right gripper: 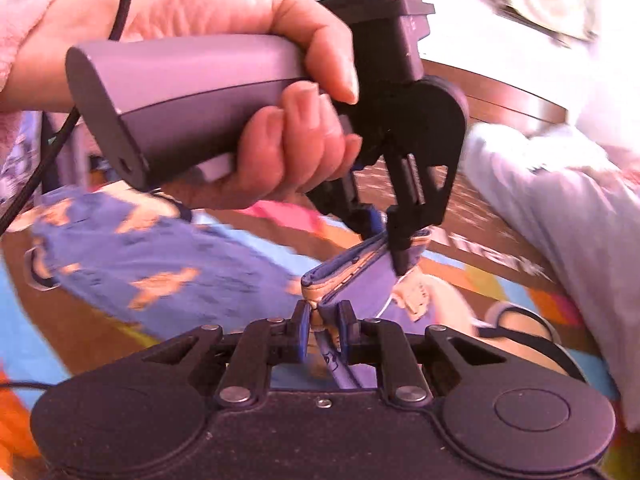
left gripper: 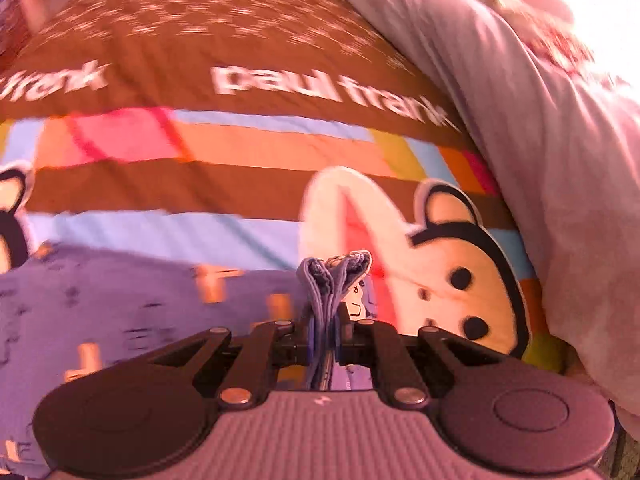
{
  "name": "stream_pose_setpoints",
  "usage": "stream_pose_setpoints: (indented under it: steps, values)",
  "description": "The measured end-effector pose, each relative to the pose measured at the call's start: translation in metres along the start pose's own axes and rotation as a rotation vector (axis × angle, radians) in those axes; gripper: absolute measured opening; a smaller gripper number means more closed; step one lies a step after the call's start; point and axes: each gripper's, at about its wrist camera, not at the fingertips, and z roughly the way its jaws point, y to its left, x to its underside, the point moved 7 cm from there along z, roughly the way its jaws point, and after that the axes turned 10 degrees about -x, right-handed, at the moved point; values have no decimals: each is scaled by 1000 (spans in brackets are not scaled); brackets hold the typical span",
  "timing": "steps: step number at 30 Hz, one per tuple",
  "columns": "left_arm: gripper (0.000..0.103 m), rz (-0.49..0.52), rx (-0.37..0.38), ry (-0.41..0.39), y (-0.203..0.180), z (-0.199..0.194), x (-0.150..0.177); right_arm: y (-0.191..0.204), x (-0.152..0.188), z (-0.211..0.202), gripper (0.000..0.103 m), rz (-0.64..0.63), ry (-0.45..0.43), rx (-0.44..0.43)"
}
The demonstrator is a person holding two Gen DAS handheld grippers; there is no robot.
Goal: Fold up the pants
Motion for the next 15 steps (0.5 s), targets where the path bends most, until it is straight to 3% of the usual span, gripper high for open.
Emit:
stream_pose_setpoints:
  steps: [5,9,12,15]
  values:
    - [10,-153,63,-9,79,14,14,51,6,35,10,-89,56,-85]
    - [11,-231,104,17,123,37,35,63,13,51,10,-126,101,-88]
    - [27,-274,137,27,143,54,49,62,16,55,21,-121,111,-90]
    - [28,-277,192,-1,151,58,56,67,21,59,32,-140,127,-108]
